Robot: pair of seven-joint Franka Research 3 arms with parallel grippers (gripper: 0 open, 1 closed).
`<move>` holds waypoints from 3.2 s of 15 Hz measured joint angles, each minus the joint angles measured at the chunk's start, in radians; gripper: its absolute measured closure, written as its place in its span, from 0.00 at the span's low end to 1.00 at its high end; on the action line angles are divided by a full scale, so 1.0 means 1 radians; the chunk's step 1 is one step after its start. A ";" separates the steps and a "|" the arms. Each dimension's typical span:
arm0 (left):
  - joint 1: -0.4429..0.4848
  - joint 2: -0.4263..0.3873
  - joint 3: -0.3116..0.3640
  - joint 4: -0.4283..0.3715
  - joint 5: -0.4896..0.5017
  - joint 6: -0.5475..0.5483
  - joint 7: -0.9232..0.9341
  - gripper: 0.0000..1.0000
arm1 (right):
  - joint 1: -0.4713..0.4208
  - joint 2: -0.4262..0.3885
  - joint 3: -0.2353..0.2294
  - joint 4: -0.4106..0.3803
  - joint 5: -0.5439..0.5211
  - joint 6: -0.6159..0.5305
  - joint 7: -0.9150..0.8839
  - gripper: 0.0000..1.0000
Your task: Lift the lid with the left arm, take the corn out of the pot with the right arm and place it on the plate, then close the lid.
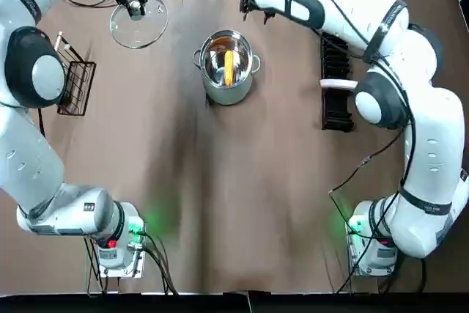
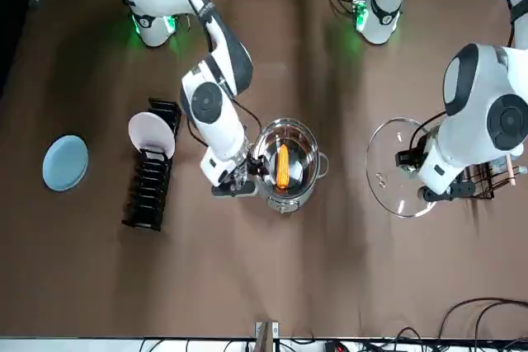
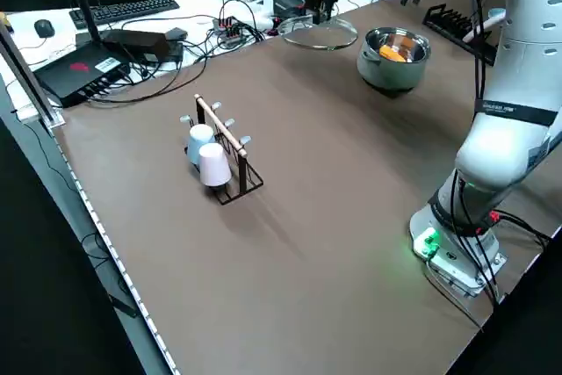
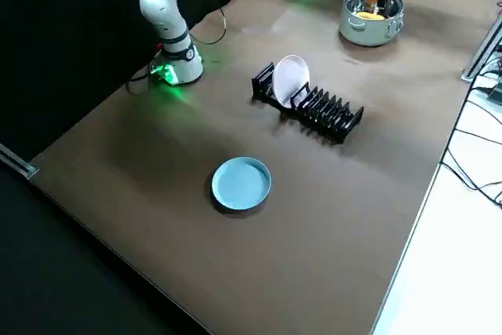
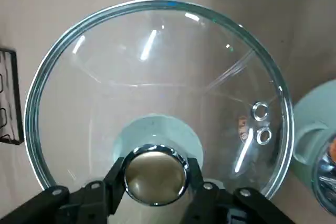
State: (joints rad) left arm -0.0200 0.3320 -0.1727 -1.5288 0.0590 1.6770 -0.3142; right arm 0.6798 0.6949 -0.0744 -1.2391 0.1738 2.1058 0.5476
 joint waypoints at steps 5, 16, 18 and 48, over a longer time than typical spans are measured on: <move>0.013 0.011 0.000 -0.001 0.020 0.009 0.032 0.49 | 0.054 0.064 -0.002 0.020 0.000 0.071 0.007 0.05; 0.035 0.012 0.000 -0.019 0.020 0.019 0.084 0.49 | 0.130 0.155 -0.005 0.029 0.000 0.097 0.058 0.07; 0.035 0.016 0.000 -0.021 0.020 0.020 0.084 0.49 | 0.136 0.167 -0.004 0.035 0.000 0.103 0.062 0.07; 0.038 0.017 0.000 -0.023 0.020 0.026 0.084 0.49 | 0.188 0.210 -0.010 0.077 -0.047 0.118 0.083 0.61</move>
State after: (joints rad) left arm 0.0185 0.3488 -0.1731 -1.5519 0.0789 1.7026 -0.2303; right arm 0.8682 0.9048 -0.0846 -1.1618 0.1265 2.2241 0.6305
